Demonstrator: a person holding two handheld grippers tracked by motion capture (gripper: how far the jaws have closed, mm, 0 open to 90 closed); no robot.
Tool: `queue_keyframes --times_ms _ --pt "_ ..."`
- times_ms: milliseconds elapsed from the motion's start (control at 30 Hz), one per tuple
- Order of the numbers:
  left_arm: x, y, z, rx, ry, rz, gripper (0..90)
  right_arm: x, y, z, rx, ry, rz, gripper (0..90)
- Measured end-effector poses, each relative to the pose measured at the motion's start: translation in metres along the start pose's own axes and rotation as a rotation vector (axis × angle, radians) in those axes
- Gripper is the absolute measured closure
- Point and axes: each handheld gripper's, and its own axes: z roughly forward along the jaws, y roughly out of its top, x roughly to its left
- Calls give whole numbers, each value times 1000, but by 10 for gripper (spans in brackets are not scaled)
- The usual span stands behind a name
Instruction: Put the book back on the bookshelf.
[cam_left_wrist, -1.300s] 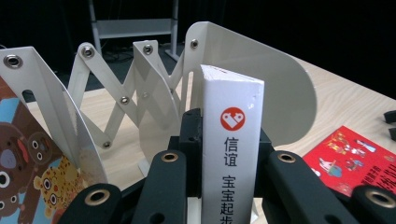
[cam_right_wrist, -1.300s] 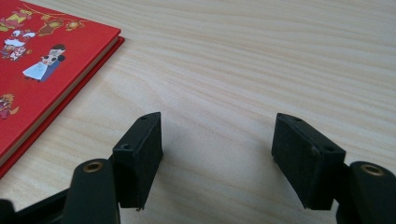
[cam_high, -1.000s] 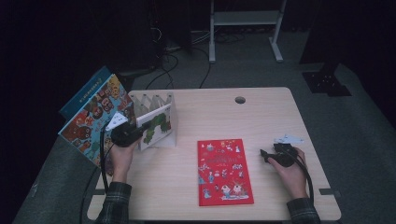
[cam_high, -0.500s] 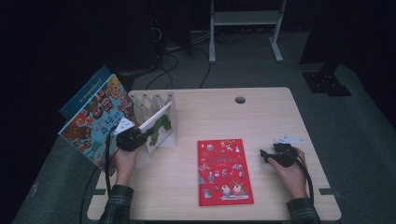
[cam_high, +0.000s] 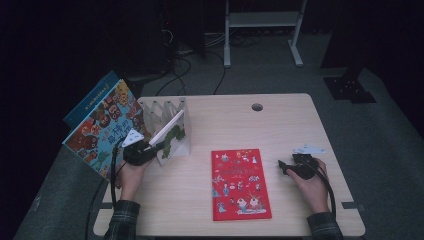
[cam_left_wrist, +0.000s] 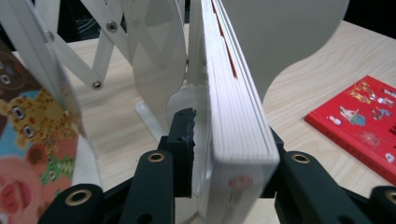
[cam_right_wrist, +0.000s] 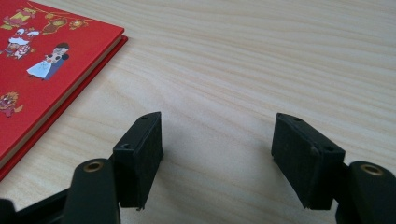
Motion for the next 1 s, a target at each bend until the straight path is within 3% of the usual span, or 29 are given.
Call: queue_keyframes --times_ms 267,667,1000 --pt "0 -11 -16 63 -16 43 564 0 0 0 -1 1 -2 325" --pt "1 -22 -14 147 -96 39 718 1 -1 -1 0 3 -1 325" --pt "-20 -16 1 152 -153 44 696 1 -1 -1 0 3 -1 325"
